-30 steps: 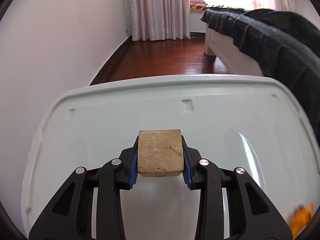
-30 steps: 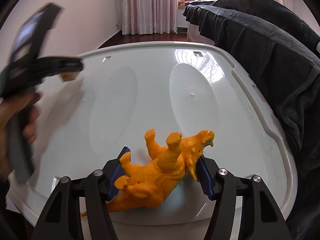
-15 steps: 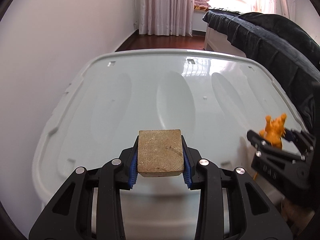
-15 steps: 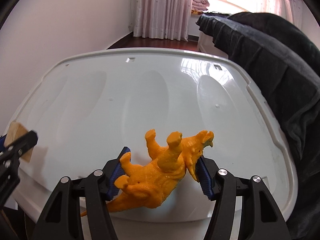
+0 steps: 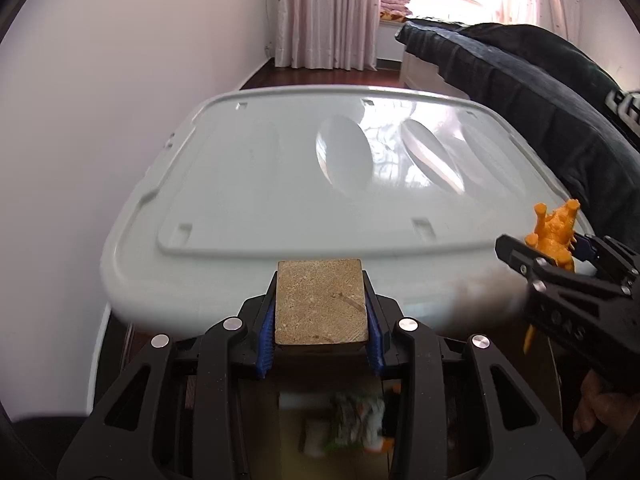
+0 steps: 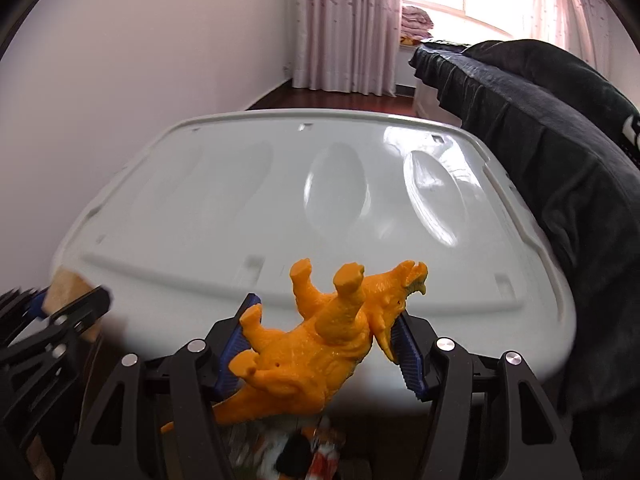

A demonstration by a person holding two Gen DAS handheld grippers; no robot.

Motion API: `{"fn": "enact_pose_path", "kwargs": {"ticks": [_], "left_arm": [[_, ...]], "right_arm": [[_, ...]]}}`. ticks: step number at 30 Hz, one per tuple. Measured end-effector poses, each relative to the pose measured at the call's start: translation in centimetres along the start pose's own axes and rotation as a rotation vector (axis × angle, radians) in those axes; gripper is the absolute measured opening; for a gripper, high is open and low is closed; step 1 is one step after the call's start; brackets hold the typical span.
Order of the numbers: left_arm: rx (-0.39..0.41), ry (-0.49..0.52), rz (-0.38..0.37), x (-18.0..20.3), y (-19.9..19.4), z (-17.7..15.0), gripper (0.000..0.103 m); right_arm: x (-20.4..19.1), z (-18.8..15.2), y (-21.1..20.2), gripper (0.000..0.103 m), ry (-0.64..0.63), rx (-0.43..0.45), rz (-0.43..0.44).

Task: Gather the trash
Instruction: 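Carry the dinosaur and wooden block over the box and open both grippers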

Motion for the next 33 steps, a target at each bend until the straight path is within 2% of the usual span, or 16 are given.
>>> {"fn": "enact_pose_path", "kwargs": {"ticks": [5,10,12,14,22,24,25,26,29,33], "left_arm": [[-0.09,-0.016,-0.031,0.8,-2.3,-5.1,0.035],[-0.224,0.017,-0.027,1.5,-0.9,-10.0,0.035],[-0.285,0.031,-0.012,1.6,0.6,-11.4,0.035],[-0.314,0.025,-0.006,1.5,1.6,-11.8,0.035],[-0.346,0.017,-0.011,1.5,3.2,-12.0,0.035],[-0.372,0.013,-0.018,1.7,3.7,-12.2,0.05],[-0.375,0.012,-0.009,1.3,3.7,-12.2,0.068],[-0.362,0.009,-0.006,1.2,3.6,-12.2,0.072],[-0.348,0.001,0.0,0.9,3.5,-11.9,0.072],[-0.34,-0.001,0.017,0.8,3.6,-12.0,0.072]], "right_arm": [[0.3,-5.9,-3.8,0.062,0.03,-0.066,0.032],[0.4,-10.6,-3.8,0.062,0.081,-0.182,0.043],[0.1,-10.9,-3.1,0.062,0.073,-0.205,0.039],[-0.2,-10.9,-2.6,0.062,0.075,-0.216,0.047],[-1.1,-11.8,-0.8,0.063,0.05,-0.27,0.042],[-1.1,-11.8,-0.5,0.079,0.053,-0.285,0.034],[-0.9,-11.7,-0.5,0.088,0.057,-0.279,0.008],[-0.8,-11.5,-0.5,0.091,0.059,-0.262,-0.009],[-0.2,-11.1,-0.8,0.094,0.087,-0.236,-0.038],[0.8,-11.0,-0.9,0.094,0.119,-0.223,-0.083]]}}
Point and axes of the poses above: each gripper's, at about its wrist camera, not at the fingertips, and y roughly the way its jaws point, x to its right, z to its top, the point moved 3 cm from there along y, roughly the way its jaws point, and after that the axes turned 6 degrees about x, right-handed, at the moved point
